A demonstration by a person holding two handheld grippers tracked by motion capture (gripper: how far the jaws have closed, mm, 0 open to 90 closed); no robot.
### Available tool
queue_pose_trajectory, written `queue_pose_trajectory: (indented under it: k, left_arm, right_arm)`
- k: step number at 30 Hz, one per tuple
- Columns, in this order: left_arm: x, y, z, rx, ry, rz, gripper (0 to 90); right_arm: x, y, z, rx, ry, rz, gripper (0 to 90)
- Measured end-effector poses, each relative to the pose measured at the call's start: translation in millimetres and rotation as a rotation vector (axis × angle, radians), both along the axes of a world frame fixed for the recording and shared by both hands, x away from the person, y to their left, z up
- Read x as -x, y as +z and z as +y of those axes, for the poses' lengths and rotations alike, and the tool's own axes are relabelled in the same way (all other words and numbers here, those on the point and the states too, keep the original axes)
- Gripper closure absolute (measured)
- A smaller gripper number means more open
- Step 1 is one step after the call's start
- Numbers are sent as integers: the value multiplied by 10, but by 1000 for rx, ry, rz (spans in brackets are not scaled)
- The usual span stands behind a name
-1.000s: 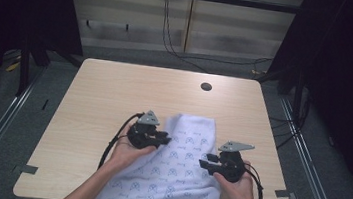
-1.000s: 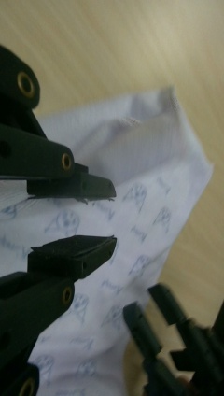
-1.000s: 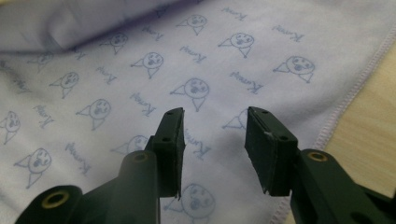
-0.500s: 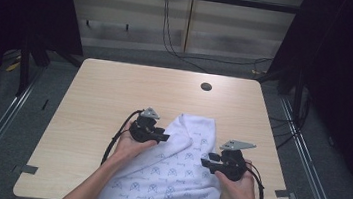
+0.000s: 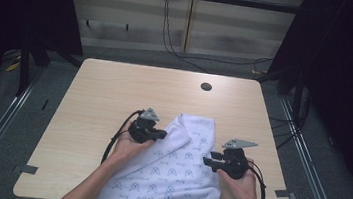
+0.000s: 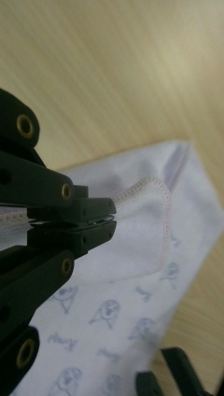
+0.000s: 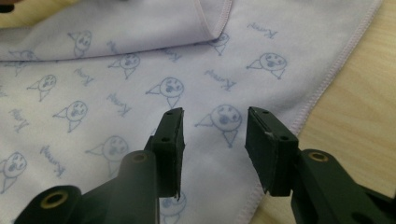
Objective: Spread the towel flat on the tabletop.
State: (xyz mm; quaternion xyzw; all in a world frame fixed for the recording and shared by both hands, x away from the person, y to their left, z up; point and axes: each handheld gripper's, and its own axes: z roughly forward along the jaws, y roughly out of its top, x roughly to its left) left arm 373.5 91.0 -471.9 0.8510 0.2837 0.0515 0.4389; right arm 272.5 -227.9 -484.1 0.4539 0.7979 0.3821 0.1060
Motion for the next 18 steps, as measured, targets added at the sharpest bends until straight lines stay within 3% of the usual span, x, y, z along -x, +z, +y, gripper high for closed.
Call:
queue_pose_trajectory:
  k: [3,7,8,10,12,13,14,18]
  left_arm:
    - [-93,243,236,11,54,-52,882]
    - [-296,501,687,24,188,-109,881]
    - [-347,520,808,36,225,-104,881]
    - [-430,510,1055,30,312,-104,879]
    - [-492,457,1305,41,400,-81,860]
    - [-511,409,1419,46,453,-61,805]
    - [-513,384,1480,40,465,-46,686]
    - [-403,277,1581,21,462,-33,627]
  right_arm:
    - [-35,33,-15,-11,-4,-16,576]
    - [-84,69,-57,-20,-27,-28,577]
    - [-101,76,-70,-20,-25,-35,577]
    - [-131,93,-79,-24,-36,-37,577]
    - [-164,101,-79,-23,-38,-39,577]
    - [-178,98,-74,-24,-37,-44,577]
    - [-190,89,-62,-21,-37,-34,577]
    - [-233,27,3,2,-5,-13,578]
